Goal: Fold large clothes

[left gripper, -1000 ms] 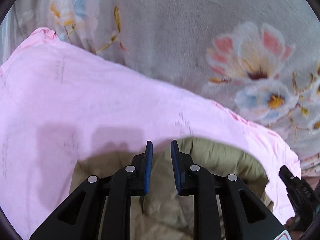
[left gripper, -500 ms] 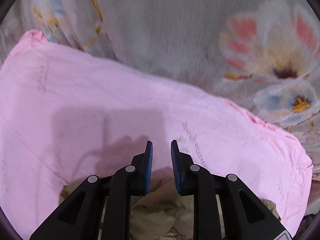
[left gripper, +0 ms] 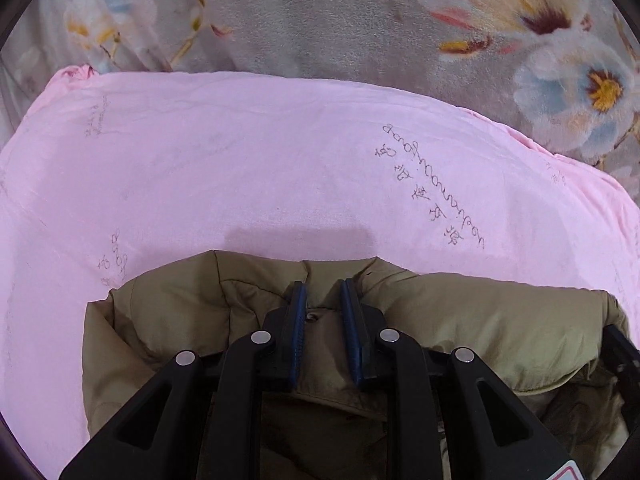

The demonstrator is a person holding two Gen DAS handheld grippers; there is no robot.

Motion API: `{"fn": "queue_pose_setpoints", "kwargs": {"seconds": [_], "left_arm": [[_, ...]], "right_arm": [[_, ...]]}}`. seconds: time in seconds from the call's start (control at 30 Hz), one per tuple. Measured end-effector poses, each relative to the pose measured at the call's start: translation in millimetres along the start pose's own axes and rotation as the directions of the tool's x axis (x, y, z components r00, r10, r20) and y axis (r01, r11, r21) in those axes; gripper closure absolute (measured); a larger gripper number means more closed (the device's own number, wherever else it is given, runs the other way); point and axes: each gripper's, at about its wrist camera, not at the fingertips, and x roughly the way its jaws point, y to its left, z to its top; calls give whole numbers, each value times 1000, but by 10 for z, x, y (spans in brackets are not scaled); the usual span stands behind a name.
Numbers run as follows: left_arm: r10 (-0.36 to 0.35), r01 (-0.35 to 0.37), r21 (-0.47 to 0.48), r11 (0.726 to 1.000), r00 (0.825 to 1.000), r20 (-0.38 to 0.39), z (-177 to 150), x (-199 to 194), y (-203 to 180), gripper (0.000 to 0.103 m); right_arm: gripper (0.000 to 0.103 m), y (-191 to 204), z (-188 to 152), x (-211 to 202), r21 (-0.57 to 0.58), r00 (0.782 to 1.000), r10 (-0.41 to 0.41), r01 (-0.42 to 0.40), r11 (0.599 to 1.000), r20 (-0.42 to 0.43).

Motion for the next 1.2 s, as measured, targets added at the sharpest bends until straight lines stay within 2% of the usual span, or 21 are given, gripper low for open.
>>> {"fn": "queue_pose_setpoints", "kwargs": {"seconds": [0.33, 0.5, 0.73, 0.8, 0.87, 0.97, 1.07, 1.13, 1.2], "left_arm": [[114, -121, 85, 989, 989, 89, -137, 50, -197, 83], [124, -133, 91, 987, 988, 97, -149, 70, -207, 83], [142, -152, 105, 983, 985, 95, -146, 88, -224, 84], [143, -153, 111, 982, 985, 93, -142, 51, -233, 84], [132, -141, 125, 982, 988, 78, -108, -86, -236, 84], [48, -55, 73, 996, 994, 96, -54, -400, -224, 83], [18, -25, 80, 997, 996, 85, -48, -431, -352, 78], [65, -73, 134, 988, 996, 63, -120, -278, -485, 78], [90, -101, 156, 983, 993, 79, -197, -200, -521, 78]], "right_arm": [[87, -19, -108, 185, 5, 999, 2, -2, 1000, 36], [87, 30, -135, 200, -18, 998, -27, 28, 999, 59], [87, 26, -136, 225, -21, 997, -28, 30, 999, 65], [87, 64, -111, 131, -33, 997, -37, 39, 999, 72], [84, 126, -74, -126, -20, 993, 16, -13, 1000, 120], [84, 243, 13, -347, -22, 985, 77, -75, 997, 156], [84, 354, 18, -210, -41, 989, 97, -93, 995, 107], [84, 371, -83, -11, -55, 996, 76, -73, 996, 51], [87, 297, -172, 92, -17, 995, 101, -100, 995, 24]]}}
